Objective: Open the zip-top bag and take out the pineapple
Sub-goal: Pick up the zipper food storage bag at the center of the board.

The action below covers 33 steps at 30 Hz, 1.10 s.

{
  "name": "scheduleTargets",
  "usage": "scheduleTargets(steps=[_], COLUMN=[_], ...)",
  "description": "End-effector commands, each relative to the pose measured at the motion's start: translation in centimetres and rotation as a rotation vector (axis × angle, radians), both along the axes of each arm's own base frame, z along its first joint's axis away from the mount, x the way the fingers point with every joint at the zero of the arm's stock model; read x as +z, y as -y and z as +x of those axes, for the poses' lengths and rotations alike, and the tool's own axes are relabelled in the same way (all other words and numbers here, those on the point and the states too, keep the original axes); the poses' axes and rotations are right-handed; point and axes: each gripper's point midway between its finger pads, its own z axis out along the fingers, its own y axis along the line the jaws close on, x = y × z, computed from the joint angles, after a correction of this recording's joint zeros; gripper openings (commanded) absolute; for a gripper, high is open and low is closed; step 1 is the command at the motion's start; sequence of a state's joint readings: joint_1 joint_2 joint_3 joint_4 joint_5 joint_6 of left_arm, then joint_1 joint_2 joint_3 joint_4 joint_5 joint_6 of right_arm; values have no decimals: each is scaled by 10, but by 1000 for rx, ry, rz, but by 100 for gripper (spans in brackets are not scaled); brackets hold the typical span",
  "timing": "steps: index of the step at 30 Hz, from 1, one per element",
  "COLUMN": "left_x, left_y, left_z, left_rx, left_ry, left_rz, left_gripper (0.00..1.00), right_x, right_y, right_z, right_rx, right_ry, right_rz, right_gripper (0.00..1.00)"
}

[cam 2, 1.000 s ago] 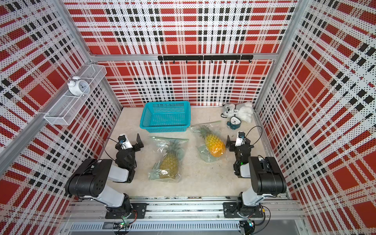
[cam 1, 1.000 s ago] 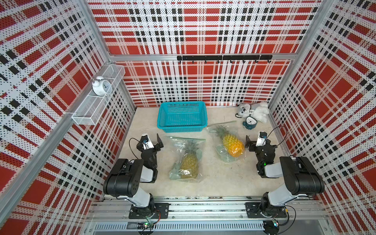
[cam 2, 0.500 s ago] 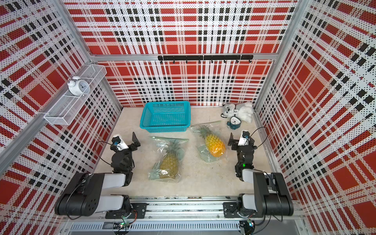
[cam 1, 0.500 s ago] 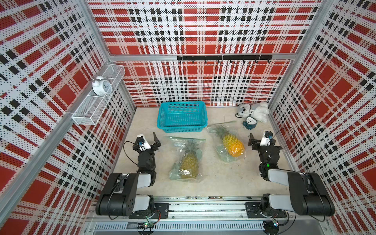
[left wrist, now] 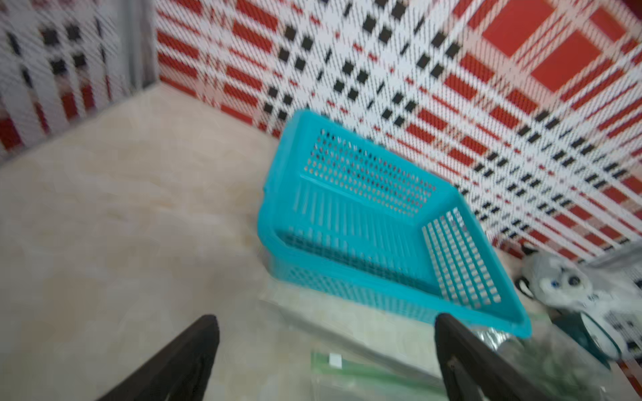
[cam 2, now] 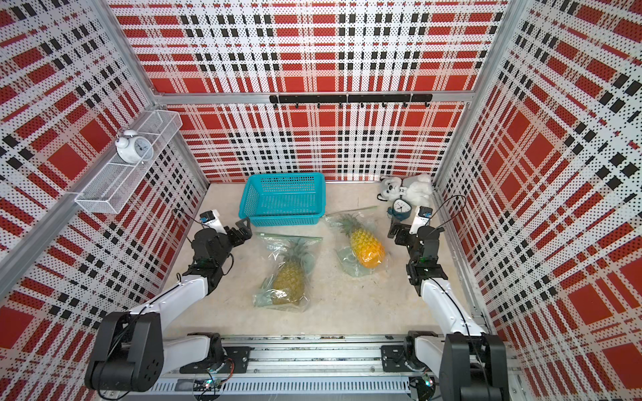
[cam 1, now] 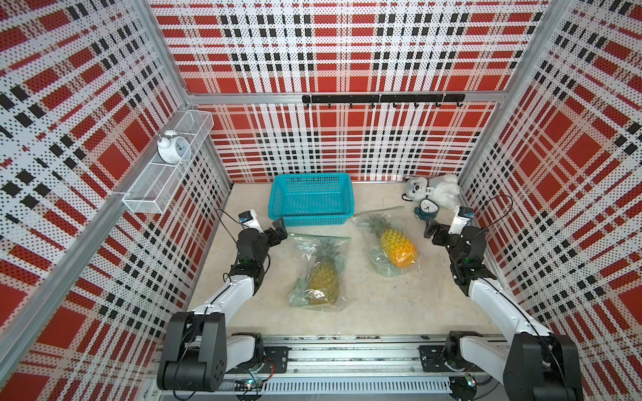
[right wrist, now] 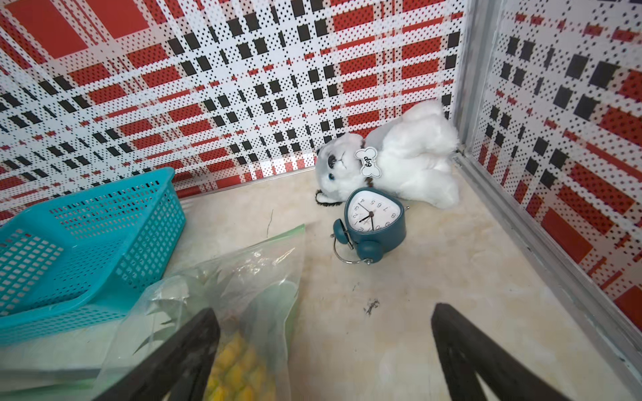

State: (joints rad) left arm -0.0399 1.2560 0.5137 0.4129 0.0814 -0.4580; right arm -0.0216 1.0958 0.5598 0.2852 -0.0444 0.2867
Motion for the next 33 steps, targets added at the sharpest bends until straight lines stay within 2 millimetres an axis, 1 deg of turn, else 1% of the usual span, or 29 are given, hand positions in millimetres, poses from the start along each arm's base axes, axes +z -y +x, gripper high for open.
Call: scheduleTargets(steps=[1, 2, 5, 9, 13, 15, 18, 20, 23, 25, 27, 29, 31, 33], left_x=[-41, -48, -62, -64, -69, -71, -70, -68, -62, -53, -40, -23, -3, 12], left_y=[32, 33, 35, 46, 56, 59, 58, 57, 56, 57, 61, 69, 82, 95], left_z=[-19, -21, -23, -18, -10, -7, -6, -5, -1, 0, -1, -3, -6, -8], left_rx=[-174, -185, -218, -290, -347, -364, -358, -350, -348, -354, -364, -390, -433, -468], left_ry=[-207, -232, -270, -253, -262, -272, -263, -252, -223, -199, -162, -116, -69, -37], left_rz=[-88, -80, -103, -173, -239, -252, -257, -254, -253, -251, -235, -217, -204, -186], left_gripper=[95, 93, 84, 70, 59, 51, 43, 32, 15, 0, 0, 0, 0, 0], right_x=[-1, -19, -21, -22, -26, -28, -31, -32, -31, -27, -23, -15, -4, 5], right_y=[-11, -28, -31, -34, -36, -35, -36, -37, -41, -46, -52, -62, -74, -89], right_z=[-5, -13, -13, -11, -9, -9, -9, -9, -10, -11, -11, -12, -13, -15], right_rx=[45, 150, 167, 180, 189, 187, 188, 197, 220, 249, 279, 329, 383, 442], right_ry=[-50, -132, -141, -145, -161, -172, -184, -185, -183, -178, -172, -160, -139, -120], right_rz=[29, 36, 42, 55, 62, 62, 61, 61, 68, 74, 82, 94, 103, 106], right_gripper=[100, 100, 100, 100, 100, 100, 100, 100, 100, 100, 100, 100, 100, 100])
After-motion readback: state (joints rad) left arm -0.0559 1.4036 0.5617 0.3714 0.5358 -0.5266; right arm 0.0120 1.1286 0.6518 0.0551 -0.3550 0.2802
